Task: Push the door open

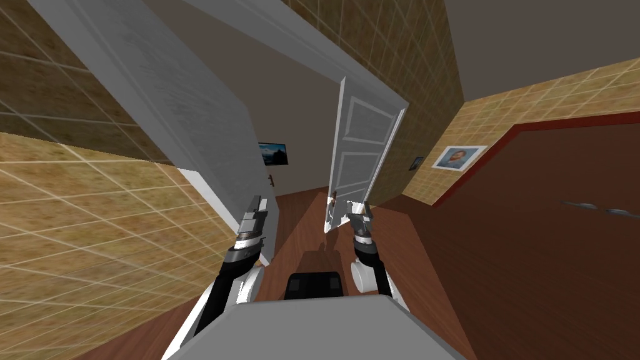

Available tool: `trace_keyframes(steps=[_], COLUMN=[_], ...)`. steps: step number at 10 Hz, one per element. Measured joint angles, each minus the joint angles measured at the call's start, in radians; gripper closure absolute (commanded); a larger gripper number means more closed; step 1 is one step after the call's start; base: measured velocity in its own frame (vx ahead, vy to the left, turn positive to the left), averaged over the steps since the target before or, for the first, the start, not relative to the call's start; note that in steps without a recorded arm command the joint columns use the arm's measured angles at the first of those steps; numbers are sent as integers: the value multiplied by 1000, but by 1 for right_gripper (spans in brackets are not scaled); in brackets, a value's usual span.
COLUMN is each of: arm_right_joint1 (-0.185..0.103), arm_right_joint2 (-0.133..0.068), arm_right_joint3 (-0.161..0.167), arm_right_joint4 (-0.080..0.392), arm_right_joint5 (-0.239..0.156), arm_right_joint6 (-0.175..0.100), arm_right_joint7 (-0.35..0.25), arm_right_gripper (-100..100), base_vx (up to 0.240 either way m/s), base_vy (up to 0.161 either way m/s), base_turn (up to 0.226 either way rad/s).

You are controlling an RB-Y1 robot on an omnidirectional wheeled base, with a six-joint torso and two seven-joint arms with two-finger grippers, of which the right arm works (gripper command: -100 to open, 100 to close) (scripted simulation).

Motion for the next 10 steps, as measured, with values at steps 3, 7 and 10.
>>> trace_keyframes(steps=[3, 7, 10], arm_right_joint1=[-8, -37, -41], arm_right_joint2=[-13, -35, -59], arm_right_joint3=[60, 129, 189], arm_right_joint4=[69, 171, 251], arm_right_joint5=[-49, -127, -184], arm_right_joint6=[-20, -35, -67], arm_right_joint7=[-65, -164, -244], arm_right_gripper=[-100, -100, -100], base_vx=[97, 87, 88], base_vy=[-80, -89, -84], base_turn=[59, 64, 59])
